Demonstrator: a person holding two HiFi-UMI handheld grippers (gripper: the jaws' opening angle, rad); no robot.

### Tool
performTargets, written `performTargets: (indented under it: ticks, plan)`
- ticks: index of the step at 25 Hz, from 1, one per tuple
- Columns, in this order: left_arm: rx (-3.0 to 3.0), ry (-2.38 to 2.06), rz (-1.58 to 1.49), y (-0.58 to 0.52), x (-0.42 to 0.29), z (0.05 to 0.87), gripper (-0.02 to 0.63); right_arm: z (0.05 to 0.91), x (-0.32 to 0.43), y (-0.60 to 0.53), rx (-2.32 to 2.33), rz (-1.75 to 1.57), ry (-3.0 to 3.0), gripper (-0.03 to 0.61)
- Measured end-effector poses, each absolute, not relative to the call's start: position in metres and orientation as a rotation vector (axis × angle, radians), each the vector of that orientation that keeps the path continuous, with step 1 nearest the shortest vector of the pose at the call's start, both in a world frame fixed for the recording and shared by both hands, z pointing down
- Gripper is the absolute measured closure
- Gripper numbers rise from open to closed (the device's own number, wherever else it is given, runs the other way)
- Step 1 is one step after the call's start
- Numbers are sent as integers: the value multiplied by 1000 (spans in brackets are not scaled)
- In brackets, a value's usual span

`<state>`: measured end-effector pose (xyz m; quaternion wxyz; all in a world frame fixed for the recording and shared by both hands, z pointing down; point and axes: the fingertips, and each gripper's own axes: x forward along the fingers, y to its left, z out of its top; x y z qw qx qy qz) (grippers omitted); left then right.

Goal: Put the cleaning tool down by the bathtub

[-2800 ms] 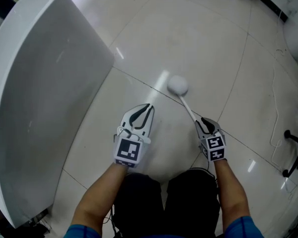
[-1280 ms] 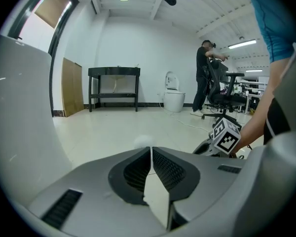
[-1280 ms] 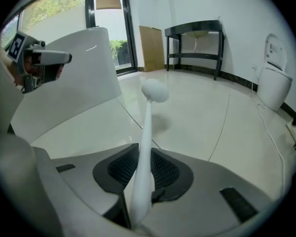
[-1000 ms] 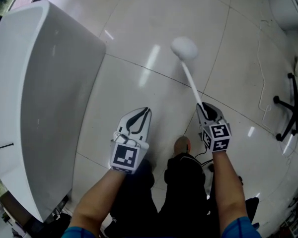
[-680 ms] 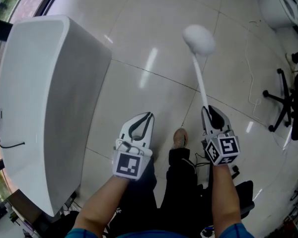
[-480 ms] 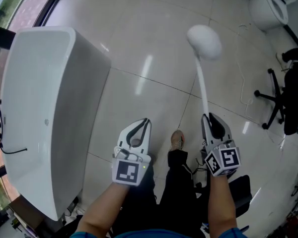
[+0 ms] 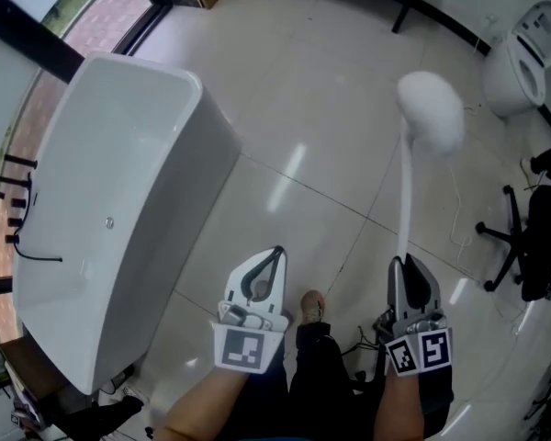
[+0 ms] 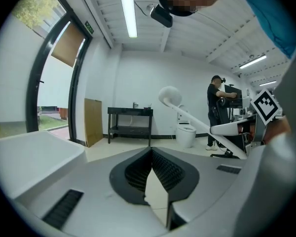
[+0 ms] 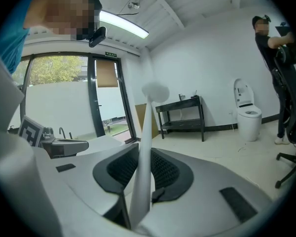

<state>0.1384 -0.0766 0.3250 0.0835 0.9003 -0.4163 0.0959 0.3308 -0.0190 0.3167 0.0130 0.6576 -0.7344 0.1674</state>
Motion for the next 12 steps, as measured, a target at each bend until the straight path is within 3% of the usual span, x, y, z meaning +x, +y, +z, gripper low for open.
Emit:
performTargets:
  ticks: [12]
  plan:
    - [2559,-1497,251,-32,86,290,614,276,274,-17,1980,608,-2560,480]
